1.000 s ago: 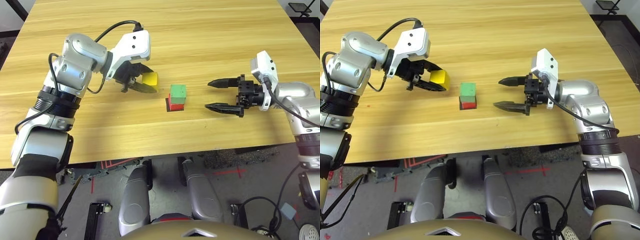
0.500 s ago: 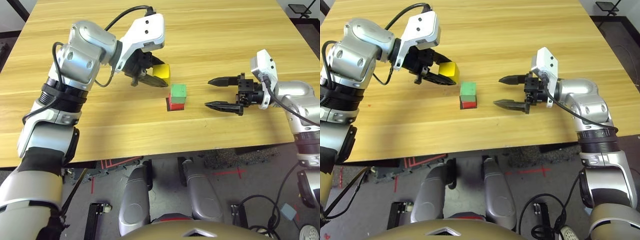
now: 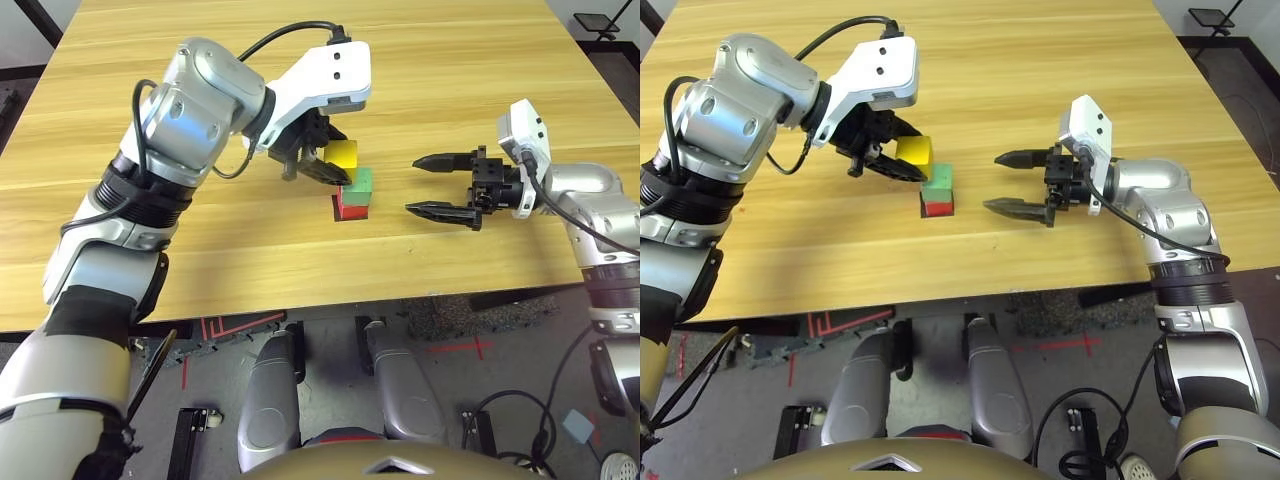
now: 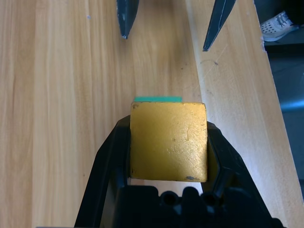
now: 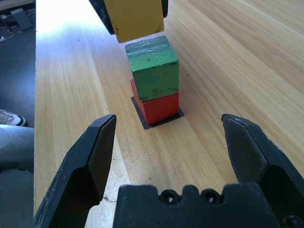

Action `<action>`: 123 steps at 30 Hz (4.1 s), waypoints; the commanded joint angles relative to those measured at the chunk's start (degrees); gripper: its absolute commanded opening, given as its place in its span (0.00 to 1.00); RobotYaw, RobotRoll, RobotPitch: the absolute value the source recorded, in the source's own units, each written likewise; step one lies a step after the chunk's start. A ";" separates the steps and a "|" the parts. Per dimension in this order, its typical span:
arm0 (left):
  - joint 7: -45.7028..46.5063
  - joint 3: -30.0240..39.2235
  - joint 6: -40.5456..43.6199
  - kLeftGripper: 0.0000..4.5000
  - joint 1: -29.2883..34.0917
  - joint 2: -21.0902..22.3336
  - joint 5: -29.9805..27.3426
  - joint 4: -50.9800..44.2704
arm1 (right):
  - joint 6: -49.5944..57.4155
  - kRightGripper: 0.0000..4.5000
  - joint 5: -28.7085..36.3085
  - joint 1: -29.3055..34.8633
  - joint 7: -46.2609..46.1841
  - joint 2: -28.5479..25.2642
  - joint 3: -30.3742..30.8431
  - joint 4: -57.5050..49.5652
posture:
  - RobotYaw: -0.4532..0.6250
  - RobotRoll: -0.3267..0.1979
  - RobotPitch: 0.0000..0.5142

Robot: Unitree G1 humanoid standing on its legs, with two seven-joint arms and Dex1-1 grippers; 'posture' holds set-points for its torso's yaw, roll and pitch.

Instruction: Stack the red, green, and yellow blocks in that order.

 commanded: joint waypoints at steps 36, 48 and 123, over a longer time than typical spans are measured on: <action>1.02 -2.94 -3.23 0.45 -0.54 -2.99 1.23 3.28 | -0.18 1.00 0.03 0.86 -0.37 0.11 -0.13 -0.53 | 0.58 0.82 0.44; 1.17 -3.37 -2.76 0.45 -0.25 -3.54 1.09 2.93 | -0.46 1.00 0.13 0.85 -0.62 0.70 -0.13 -0.28 | 0.58 0.82 0.45; 68.80 39.37 0.53 1.00 25.87 -5.98 8.73 -0.80 | -21.45 1.00 -8.16 -13.51 -53.84 2.63 -21.67 27.51 | 0.57 0.82 0.51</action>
